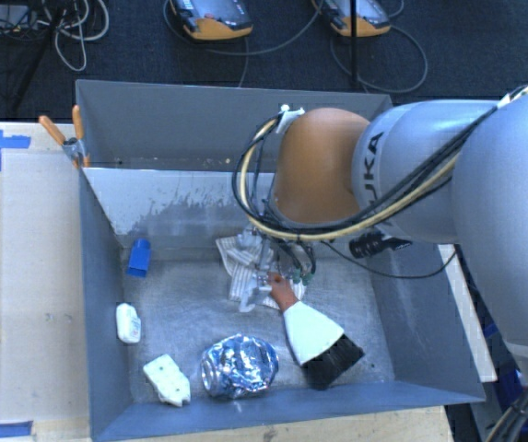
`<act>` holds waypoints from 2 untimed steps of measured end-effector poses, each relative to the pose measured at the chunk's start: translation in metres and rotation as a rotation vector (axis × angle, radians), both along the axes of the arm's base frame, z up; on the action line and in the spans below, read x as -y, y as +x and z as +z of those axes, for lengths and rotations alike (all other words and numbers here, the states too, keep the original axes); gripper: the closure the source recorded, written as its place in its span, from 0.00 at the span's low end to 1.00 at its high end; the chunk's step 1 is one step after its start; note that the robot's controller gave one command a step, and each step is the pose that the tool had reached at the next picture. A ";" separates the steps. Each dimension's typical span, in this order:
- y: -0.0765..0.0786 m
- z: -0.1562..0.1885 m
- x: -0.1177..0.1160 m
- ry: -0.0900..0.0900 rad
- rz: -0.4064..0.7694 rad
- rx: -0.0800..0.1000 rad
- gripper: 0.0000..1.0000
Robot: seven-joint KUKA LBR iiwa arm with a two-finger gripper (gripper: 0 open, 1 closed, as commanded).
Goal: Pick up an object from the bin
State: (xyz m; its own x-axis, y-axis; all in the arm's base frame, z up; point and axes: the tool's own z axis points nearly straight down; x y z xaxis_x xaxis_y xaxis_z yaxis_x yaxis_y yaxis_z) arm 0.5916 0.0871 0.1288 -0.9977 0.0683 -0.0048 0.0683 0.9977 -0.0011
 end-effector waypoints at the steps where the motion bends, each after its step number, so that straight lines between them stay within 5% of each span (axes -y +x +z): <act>1: 0.018 -0.025 -0.037 0.003 -0.008 -0.003 0.00; 2: 0.024 -0.020 -0.059 0.001 -0.100 -0.006 0.00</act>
Offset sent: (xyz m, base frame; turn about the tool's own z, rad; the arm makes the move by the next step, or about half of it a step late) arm 0.0272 0.0715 -0.0120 0.1304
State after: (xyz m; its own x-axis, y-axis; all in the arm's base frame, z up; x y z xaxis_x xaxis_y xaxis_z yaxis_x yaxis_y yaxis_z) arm 0.6158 0.1457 0.1091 -0.9858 0.1679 0.0014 0.1679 0.9858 -0.0006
